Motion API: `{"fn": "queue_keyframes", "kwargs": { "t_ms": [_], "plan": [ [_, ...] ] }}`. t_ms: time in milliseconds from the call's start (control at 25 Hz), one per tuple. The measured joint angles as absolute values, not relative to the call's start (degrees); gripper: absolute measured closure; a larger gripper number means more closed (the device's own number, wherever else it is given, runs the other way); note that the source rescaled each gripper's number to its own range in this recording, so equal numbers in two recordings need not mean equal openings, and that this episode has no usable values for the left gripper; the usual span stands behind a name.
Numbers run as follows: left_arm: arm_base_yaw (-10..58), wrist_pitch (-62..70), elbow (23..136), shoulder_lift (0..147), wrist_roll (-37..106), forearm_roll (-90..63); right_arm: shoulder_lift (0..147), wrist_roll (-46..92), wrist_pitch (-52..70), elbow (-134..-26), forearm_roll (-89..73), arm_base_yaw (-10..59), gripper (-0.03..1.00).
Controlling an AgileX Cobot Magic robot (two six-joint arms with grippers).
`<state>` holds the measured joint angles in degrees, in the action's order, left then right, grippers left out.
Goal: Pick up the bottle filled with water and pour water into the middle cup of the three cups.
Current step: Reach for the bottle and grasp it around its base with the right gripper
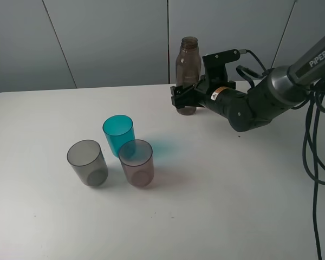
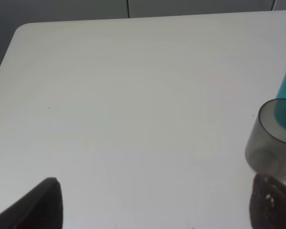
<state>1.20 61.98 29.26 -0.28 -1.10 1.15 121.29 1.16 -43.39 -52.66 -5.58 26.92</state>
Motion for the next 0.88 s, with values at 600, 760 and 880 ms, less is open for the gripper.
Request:
{"fn": "queue_keyframes", "kwargs": {
  "t_ms": [600, 760, 880],
  "plan": [
    [1.2, 62.0, 29.3, -0.3, -1.1, 1.2, 123.2, 1.3, -44.7, -54.1, -5.1, 26.3, 0.00],
    [1.2, 62.0, 29.3, -0.3, -1.1, 1.2, 125.3, 1.2, -44.7, -55.8, -5.1, 26.3, 0.00],
    [1.2, 62.0, 29.3, -0.3, -1.1, 1.2, 125.9, 1.2, -45.1, -56.8, -5.0, 26.3, 0.00]
  ]
}}
